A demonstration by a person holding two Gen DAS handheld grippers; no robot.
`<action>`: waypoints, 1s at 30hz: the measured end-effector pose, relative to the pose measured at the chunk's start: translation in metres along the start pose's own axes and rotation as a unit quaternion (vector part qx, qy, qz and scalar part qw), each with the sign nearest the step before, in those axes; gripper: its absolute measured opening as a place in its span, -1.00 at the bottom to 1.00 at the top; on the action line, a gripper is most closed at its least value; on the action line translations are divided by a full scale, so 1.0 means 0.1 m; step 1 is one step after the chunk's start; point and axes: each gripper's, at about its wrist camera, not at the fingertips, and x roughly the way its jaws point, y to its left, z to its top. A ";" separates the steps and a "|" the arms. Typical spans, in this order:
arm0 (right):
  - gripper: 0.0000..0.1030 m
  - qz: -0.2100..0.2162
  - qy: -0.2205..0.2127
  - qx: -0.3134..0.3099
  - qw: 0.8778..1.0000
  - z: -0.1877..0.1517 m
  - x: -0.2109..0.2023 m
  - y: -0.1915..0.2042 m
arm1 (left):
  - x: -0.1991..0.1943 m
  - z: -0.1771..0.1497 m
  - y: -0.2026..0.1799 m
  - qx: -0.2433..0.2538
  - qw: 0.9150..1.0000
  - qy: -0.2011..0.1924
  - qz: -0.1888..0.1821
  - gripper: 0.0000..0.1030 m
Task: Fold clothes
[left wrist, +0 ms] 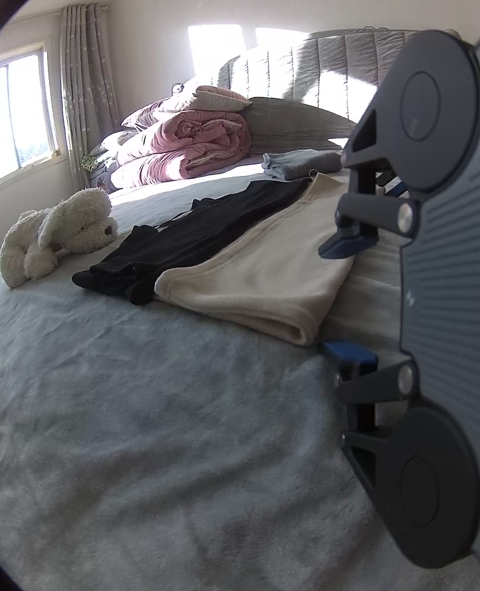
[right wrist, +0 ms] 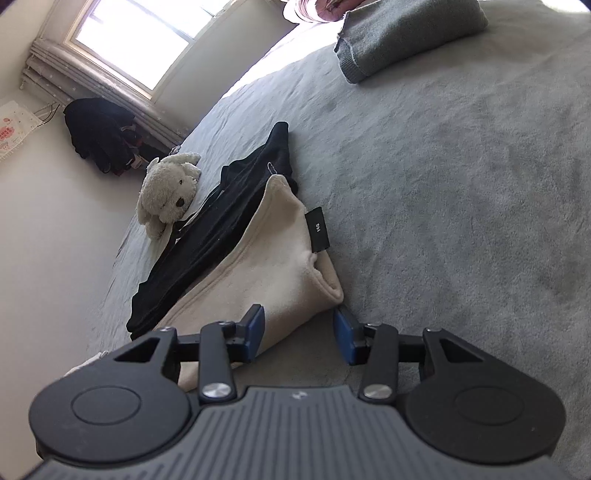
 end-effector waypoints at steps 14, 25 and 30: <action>-0.17 0.023 -0.028 0.061 0.997 0.04 0.10 -0.09 | 0.12 -0.04 0.00 -0.040 0.996 -0.074 -0.001 -0.31; -0.76 0.025 -0.059 0.113 0.992 0.02 0.24 -0.16 | 0.22 -0.08 -0.07 -0.036 0.989 -0.141 0.012 -0.74; -0.79 0.040 -0.075 0.150 0.985 0.02 0.06 -0.10 | 0.08 -0.18 -0.12 -0.053 0.985 -0.165 -0.004 -0.78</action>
